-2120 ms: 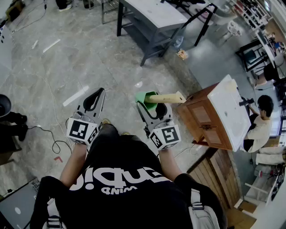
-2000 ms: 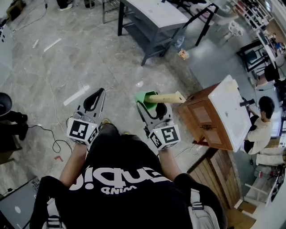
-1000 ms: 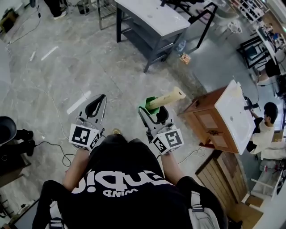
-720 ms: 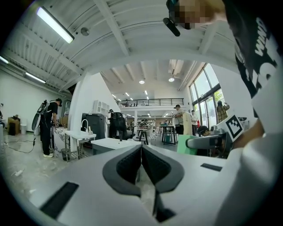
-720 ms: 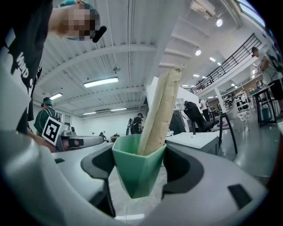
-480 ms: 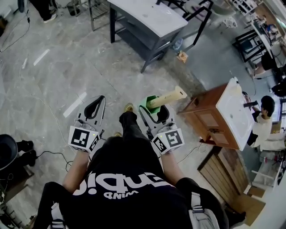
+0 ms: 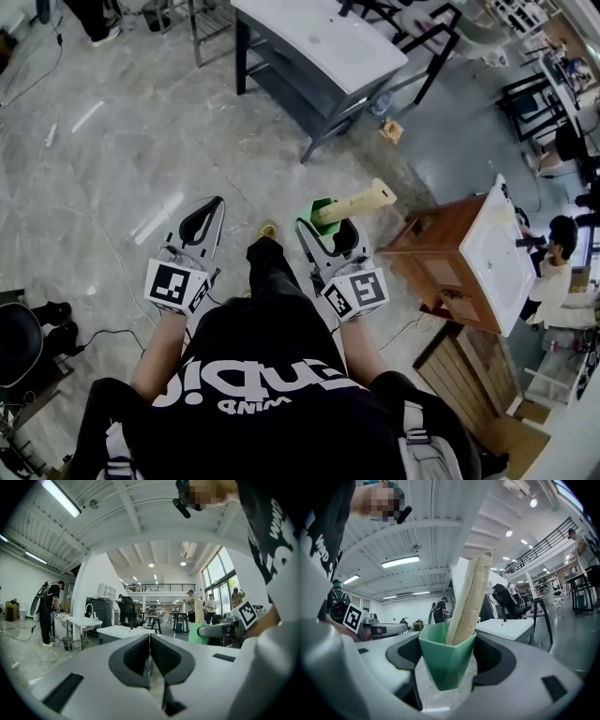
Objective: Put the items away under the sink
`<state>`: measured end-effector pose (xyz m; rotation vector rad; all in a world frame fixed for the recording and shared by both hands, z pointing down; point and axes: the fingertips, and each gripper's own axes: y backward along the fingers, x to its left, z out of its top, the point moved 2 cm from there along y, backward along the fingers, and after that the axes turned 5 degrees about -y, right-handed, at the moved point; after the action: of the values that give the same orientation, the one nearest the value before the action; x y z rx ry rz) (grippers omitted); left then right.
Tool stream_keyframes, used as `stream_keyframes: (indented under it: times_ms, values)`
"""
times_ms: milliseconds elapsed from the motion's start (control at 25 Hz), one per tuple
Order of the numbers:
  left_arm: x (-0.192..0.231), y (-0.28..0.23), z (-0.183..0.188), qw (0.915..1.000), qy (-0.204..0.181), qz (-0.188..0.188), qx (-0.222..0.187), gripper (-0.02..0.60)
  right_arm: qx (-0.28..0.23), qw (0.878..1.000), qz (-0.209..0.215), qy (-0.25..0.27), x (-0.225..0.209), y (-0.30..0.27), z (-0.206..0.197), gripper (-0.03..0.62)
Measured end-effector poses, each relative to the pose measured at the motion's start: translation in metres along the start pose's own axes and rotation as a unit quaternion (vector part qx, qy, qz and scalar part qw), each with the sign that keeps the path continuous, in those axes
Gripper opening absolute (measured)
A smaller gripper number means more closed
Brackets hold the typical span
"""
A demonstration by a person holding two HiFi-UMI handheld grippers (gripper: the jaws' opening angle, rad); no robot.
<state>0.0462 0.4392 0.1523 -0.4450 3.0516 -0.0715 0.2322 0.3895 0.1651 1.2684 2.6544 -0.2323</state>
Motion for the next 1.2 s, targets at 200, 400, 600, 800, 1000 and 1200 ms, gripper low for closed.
stream_keyframes:
  times_ms: [200,400,600,800,1000,1200]
  values:
    - [0.028,-0.045,0.003,1.0,0.0,-0.004,0.004,0.02,0.0,1.0,0.006,0.004,-0.028,-0.044,0.011,0.331]
    - [0.055,-0.094,0.01,0.9999,-0.003,-0.009,0.01,0.02,0.0,1.0,0.007,0.008,-0.062,-0.088,0.029,0.331]
    - [0.081,-0.148,0.019,0.9998,-0.009,-0.013,0.012,0.02,-0.002,1.0,0.01,0.009,-0.096,-0.131,0.044,0.331]
    - [0.093,-0.198,0.02,0.9996,-0.022,-0.013,0.01,0.02,-0.005,1.0,0.014,0.01,-0.128,-0.164,0.053,0.331]
    - [0.103,-0.236,0.019,0.9999,-0.012,-0.009,0.006,0.02,-0.003,1.0,0.025,0.009,-0.154,-0.193,0.059,0.331]
    - [0.125,-0.261,0.016,0.9998,-0.013,-0.009,0.011,0.02,-0.004,1.0,0.03,0.003,-0.17,-0.226,0.062,0.331]
